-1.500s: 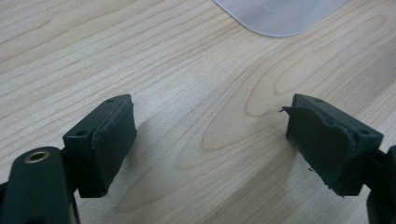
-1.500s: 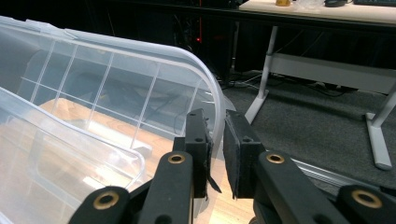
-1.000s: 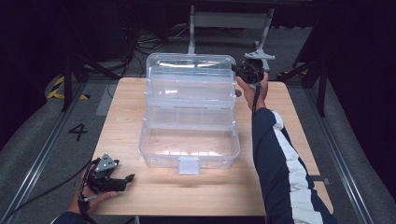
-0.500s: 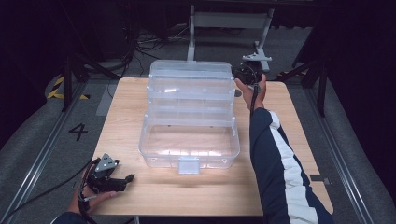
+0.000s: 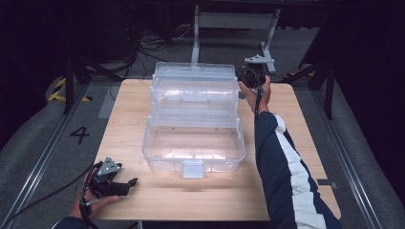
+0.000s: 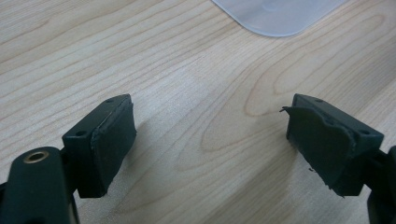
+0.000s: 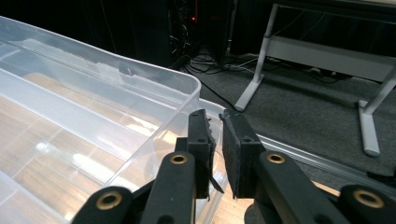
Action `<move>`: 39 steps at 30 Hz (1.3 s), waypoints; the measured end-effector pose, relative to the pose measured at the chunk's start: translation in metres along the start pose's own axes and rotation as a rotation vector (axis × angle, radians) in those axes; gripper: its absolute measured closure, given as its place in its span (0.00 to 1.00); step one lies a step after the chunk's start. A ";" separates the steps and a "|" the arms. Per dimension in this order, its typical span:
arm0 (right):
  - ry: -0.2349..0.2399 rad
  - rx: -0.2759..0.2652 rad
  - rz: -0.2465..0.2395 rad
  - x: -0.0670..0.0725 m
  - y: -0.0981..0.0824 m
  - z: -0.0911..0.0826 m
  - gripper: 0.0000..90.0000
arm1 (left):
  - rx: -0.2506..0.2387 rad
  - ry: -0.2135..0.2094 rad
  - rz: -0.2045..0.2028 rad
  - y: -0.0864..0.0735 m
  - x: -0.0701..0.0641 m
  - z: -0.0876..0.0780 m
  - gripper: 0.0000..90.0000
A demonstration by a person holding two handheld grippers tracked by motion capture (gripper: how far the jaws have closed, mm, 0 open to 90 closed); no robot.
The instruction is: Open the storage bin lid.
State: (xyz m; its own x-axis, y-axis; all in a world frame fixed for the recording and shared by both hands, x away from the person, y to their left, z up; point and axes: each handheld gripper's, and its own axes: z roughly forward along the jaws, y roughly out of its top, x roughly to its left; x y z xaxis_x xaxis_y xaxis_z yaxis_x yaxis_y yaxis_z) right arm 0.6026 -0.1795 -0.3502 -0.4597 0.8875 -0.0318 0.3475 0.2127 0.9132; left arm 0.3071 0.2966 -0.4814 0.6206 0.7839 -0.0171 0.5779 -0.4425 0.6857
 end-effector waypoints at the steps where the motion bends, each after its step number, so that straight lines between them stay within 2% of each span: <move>1: 0.000 0.001 -0.002 0.000 0.000 -0.001 0.90 | 0.000 0.000 -0.001 0.000 0.000 0.000 0.18; 3: -0.005 0.000 -0.012 0.001 0.000 -0.002 0.88 | -0.004 0.000 0.000 0.000 0.000 0.000 0.18; 7: -0.018 0.015 -0.062 0.003 -0.001 -0.006 0.86 | -0.006 -0.001 -0.008 0.000 -0.001 0.000 0.18; 20: -0.002 0.006 -0.093 0.007 0.000 -0.024 0.82 | 0.001 0.006 0.003 0.000 0.000 0.000 0.18; 27: 0.001 -0.008 -0.106 0.004 0.003 -0.036 0.79 | -0.003 0.009 0.004 0.000 0.000 0.000 0.18; 39: 0.027 -0.001 -0.162 0.004 0.000 -0.059 0.75 | -0.003 0.013 0.002 0.000 -0.001 0.000 0.18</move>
State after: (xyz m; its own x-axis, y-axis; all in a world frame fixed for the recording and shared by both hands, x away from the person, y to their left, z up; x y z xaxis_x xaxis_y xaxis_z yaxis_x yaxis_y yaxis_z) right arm 0.5521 -0.2001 -0.3267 -0.5315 0.8303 -0.1678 0.2664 0.3519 0.8973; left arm 0.3065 0.2961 -0.4817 0.6150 0.7885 -0.0062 0.5747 -0.4429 0.6882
